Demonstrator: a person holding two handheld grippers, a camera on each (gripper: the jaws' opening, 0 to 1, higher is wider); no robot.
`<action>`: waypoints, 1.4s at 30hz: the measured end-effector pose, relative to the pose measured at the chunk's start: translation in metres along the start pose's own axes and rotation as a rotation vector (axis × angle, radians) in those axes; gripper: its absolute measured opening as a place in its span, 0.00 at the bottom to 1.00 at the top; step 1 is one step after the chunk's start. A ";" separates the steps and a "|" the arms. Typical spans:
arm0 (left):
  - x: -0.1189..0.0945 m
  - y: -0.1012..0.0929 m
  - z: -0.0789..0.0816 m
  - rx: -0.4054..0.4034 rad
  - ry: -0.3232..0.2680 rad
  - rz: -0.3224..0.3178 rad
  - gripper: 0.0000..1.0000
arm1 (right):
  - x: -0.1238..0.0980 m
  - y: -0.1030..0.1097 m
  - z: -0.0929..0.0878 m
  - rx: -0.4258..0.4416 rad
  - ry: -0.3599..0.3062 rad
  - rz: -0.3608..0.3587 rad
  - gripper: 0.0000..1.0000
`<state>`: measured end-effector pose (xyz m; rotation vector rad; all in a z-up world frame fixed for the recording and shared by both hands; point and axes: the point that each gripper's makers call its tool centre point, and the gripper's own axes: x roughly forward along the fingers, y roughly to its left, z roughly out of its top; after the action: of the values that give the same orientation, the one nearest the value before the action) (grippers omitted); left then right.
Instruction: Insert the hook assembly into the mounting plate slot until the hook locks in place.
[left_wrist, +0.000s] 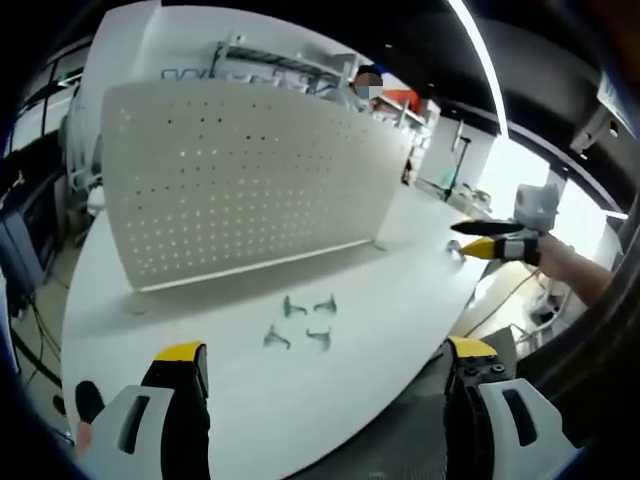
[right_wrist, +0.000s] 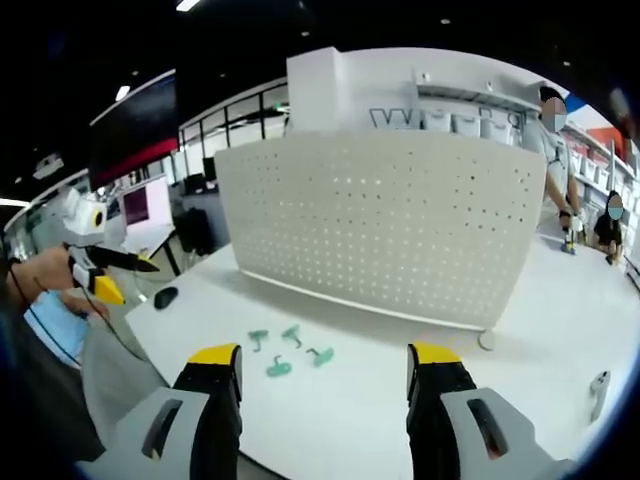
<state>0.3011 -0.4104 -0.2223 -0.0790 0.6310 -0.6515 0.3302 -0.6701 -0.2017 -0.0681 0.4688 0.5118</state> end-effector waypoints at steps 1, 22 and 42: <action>0.000 0.000 0.000 0.000 0.000 -0.001 1.00 | 0.002 0.000 -0.002 0.002 0.006 0.002 0.66; 0.013 -0.004 -0.005 -0.018 0.017 -0.037 0.99 | 0.088 0.073 -0.063 -0.088 0.112 0.222 0.58; 0.011 0.005 -0.006 -0.024 0.030 -0.023 0.99 | 0.141 0.102 -0.115 -0.030 0.242 0.315 0.53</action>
<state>0.3069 -0.4118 -0.2343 -0.0987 0.6678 -0.6689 0.3416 -0.5375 -0.3625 -0.0861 0.7146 0.8251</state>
